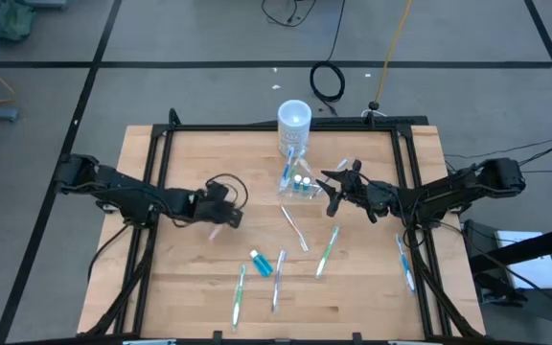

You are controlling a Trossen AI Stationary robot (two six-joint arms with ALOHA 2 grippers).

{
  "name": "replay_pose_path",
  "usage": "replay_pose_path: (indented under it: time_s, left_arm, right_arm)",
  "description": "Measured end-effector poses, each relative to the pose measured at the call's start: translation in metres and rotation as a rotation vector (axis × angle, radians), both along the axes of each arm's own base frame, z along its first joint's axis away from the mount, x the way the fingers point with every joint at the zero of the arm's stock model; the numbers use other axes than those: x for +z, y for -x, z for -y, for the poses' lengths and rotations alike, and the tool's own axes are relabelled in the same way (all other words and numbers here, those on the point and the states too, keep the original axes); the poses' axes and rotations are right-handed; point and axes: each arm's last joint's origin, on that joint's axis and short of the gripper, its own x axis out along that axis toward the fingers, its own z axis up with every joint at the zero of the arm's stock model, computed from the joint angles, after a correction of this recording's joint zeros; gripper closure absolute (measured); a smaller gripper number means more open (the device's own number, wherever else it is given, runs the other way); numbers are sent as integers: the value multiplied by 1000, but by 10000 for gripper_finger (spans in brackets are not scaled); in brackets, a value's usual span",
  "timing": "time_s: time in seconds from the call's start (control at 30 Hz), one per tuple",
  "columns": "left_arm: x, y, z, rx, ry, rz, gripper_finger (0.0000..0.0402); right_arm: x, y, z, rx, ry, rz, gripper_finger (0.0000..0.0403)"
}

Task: Pick & Place toothbrushing station
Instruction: Put the left orange toothbrush into the transparent organizer

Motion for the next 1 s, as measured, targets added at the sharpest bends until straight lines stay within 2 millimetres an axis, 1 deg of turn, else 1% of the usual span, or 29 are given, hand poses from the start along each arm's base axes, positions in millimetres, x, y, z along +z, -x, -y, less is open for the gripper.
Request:
replay_pose_path:
  time_s: [0.1,0.2,0.33,0.4,0.5,0.63,0.73,0.87,0.93,1.0]
  left_arm:
    - [26,-14,-1,-97,-122,214,370]
    - [57,-26,-3,-172,-298,450,375]
    - [90,-34,-7,-210,-613,661,395]
    - [98,-36,-10,-203,-749,713,394]
    - [97,-42,-16,-187,-874,736,378]
    - [83,-53,-29,-172,-921,772,369]
    - [67,-61,-44,-129,-913,807,380]
    - [55,-77,-68,-46,-863,860,396]
    - [51,-88,-79,-60,-834,882,392]
    - [45,-101,-88,-121,-824,879,382]
  right_arm:
    - [0,0,0,0,0,0,263]
    - [0,0,0,0,0,0,263]
    - [0,0,0,0,-5,2,263]
    - [0,0,0,-2,-25,15,263]
    - [0,0,0,-4,-46,28,263]
    - [0,0,0,-4,-45,22,263]
    - [-1,0,0,-4,-45,16,263]
    - [-3,0,0,0,-45,-1,263]
    - [-4,0,0,-1,-49,-17,263]
    - [-5,1,0,-2,-54,-24,263]
